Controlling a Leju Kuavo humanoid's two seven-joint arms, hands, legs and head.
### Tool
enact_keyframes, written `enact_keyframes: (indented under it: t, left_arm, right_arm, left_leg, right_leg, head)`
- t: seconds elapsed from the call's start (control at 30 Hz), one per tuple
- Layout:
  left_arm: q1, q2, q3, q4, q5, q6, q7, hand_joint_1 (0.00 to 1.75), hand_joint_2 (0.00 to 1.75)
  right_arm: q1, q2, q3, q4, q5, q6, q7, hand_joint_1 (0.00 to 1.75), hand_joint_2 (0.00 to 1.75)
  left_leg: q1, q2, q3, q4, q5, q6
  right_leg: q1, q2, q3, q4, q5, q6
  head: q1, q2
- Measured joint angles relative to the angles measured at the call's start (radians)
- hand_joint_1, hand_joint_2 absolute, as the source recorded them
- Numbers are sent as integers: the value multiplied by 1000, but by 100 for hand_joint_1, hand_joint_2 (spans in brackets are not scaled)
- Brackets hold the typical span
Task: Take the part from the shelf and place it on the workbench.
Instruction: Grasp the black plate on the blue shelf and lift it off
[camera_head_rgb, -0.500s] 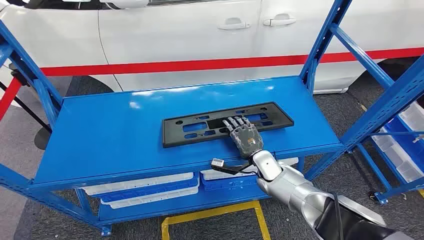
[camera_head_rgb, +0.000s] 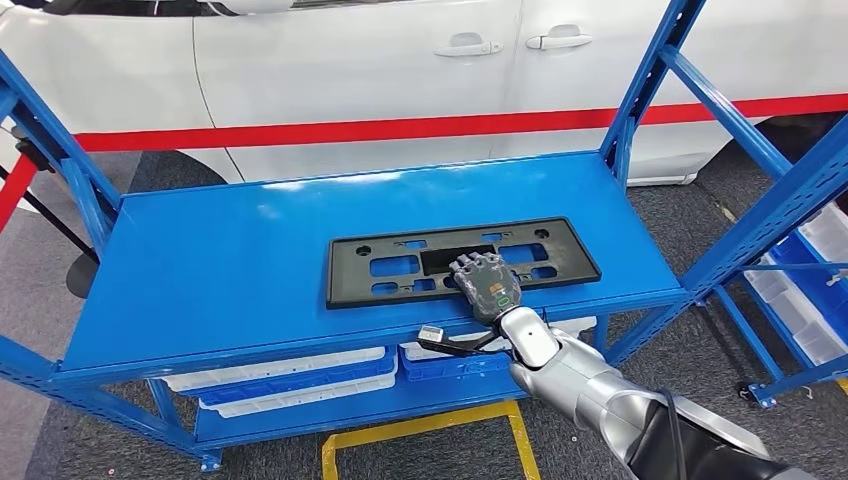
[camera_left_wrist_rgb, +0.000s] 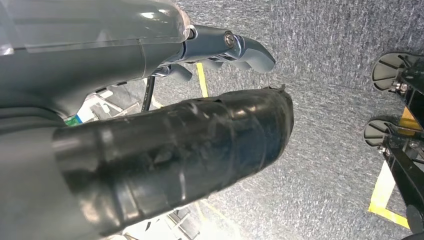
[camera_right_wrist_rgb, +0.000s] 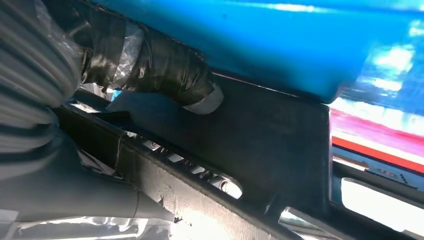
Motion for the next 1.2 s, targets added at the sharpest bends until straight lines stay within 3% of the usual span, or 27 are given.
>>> enact_keyframes:
  t: [0.03,0.97,1.07,1.2]
  left_arm:
    - [0,0,0,0,0,0,0,0,175]
    - [1,-2,0,0,5,-2,-4,0,175]
    - [1,-2,-1,0,6,-3,-7,0,175]
    - [5,-2,-2,0,8,-5,-19,0,175]
  right_arm:
    - [0,0,-1,-1,0,0,-2,168,175]
    - [16,0,-42,-25,-18,21,-38,171,175]
    - [20,0,-51,-29,-43,17,-73,171,175]
    - [52,-16,-86,-99,-140,-14,-190,171,175]
  left_leg:
    - [0,0,0,0,0,0]
    - [1,0,0,0,0,0]
    - [1,0,0,0,0,0]
    - [0,0,0,0,0,0]
  right_leg:
    - [0,0,0,0,0,0]
    - [0,0,-1,0,-1,-1]
    - [0,0,-1,0,-1,-1]
    - [0,0,-1,0,0,-1]
  head:
    - [0,0]
    - [0,0]
    - [0,0]
    - [0,0]
